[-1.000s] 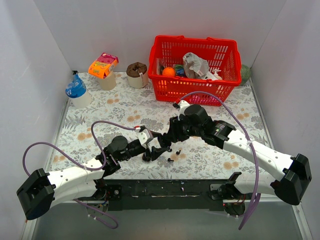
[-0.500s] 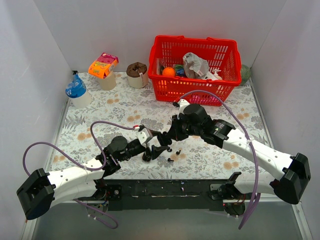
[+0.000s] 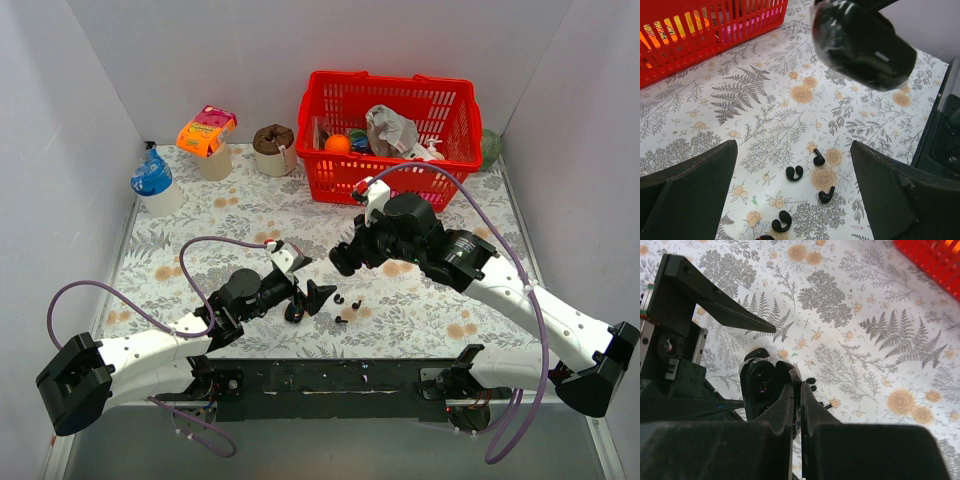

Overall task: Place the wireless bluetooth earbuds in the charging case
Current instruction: Open the charging case.

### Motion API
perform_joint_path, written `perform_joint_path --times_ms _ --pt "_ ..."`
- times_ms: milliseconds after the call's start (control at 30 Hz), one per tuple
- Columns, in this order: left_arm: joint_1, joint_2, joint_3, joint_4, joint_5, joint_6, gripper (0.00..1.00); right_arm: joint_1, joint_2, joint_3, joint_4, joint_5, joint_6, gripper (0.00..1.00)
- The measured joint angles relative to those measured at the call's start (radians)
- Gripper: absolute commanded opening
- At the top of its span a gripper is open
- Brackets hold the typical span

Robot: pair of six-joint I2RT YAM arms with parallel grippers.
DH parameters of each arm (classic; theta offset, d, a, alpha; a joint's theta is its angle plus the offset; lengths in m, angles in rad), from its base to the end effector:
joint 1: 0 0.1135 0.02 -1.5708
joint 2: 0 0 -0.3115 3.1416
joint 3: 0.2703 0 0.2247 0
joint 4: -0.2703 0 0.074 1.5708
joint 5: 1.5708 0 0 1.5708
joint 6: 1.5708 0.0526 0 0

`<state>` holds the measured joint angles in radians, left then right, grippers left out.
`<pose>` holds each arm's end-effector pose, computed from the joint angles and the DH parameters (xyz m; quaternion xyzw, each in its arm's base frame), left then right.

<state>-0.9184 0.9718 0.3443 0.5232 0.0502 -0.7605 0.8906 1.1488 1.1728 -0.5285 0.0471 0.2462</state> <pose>0.1076 -0.1452 0.2790 0.0753 0.7391 -0.5104 0.4330 0.1392 0.1681 0.4017 -0.2613 0.8205 0.2564 0.4391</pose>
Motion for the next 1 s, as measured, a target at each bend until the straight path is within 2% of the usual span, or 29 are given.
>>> perform_joint_path --times_ms 167,333,467,600,1000 --pt "0.002 -0.03 0.032 -0.054 0.005 -0.056 0.98 0.006 -0.037 0.006 -0.009 0.009 -0.132 0.01" --pt "0.033 -0.047 0.115 -0.105 0.228 -0.104 0.97 0.088 -0.073 0.003 -0.019 0.061 -0.292 0.01" --pt "0.054 -0.005 0.181 -0.115 0.389 -0.12 0.9 0.155 -0.095 0.003 -0.031 0.084 -0.373 0.01" --pt "0.074 0.047 0.208 -0.131 0.484 -0.126 0.83 0.178 -0.097 0.003 -0.049 0.128 -0.412 0.01" --pt "0.093 0.091 0.227 -0.121 0.56 -0.145 0.78 0.231 -0.089 0.003 -0.068 0.198 -0.432 0.01"
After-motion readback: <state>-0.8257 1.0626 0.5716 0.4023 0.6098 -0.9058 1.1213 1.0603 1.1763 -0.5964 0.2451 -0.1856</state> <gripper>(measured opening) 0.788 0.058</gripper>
